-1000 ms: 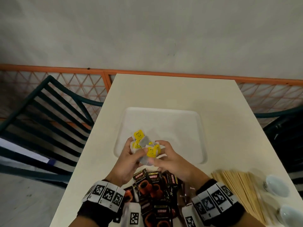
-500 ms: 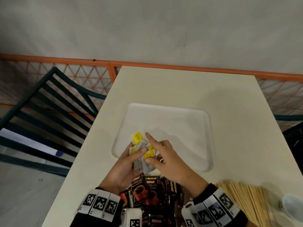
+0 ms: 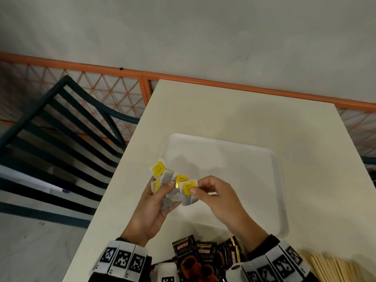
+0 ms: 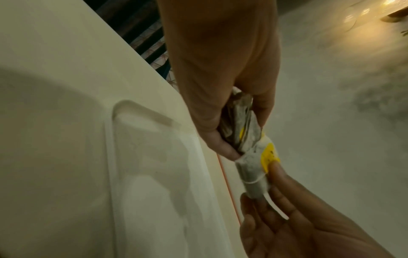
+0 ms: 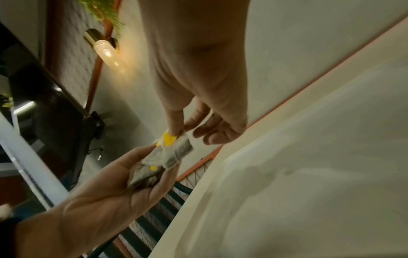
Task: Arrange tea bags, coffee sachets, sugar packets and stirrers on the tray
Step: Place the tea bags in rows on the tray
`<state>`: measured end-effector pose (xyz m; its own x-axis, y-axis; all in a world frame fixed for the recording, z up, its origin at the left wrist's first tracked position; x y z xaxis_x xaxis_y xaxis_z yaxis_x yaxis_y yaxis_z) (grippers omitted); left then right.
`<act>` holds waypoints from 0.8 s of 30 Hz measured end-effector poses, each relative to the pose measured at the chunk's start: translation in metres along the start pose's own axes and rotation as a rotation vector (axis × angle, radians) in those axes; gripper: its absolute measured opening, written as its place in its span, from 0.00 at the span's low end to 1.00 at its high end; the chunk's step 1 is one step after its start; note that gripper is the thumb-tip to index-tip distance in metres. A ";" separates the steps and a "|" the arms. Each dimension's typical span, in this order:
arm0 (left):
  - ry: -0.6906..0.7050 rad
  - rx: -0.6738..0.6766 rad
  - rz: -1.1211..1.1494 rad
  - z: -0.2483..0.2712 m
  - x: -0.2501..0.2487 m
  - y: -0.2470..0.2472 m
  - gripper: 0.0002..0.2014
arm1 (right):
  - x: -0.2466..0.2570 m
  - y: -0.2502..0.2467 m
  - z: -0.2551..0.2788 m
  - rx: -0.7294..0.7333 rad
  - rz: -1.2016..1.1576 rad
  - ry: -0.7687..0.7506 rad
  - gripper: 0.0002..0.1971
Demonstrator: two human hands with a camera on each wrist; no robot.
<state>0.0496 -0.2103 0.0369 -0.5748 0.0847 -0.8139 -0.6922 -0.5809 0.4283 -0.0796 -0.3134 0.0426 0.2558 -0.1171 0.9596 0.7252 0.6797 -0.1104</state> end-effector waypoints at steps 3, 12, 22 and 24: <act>0.015 -0.057 0.033 -0.008 -0.002 -0.015 0.17 | -0.001 -0.001 -0.017 -0.041 -0.084 0.068 0.04; 0.026 -0.165 0.020 -0.021 -0.010 -0.062 0.19 | -0.002 0.011 -0.108 -0.166 -0.102 0.252 0.09; 0.008 -0.180 -0.038 -0.034 -0.016 -0.090 0.15 | -0.018 0.036 -0.143 -0.097 0.740 -0.145 0.15; -0.003 -0.184 -0.054 -0.036 -0.016 -0.091 0.15 | -0.024 0.038 -0.139 0.028 0.852 -0.251 0.15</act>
<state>0.1375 -0.1881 -0.0035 -0.5407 0.1222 -0.8323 -0.6309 -0.7133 0.3052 0.0307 -0.3858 -0.0203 0.5511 0.5965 0.5835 0.3361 0.4814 -0.8095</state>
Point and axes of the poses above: each hand's wrist, its own z-axis away from the middle knuckle, its own y-axis out of the palm, x = y × z, the point moved 1 cm from there along -z, towards the middle knuckle, and after that the axes turned 6 degrees about -z, right-handed, at the moved point
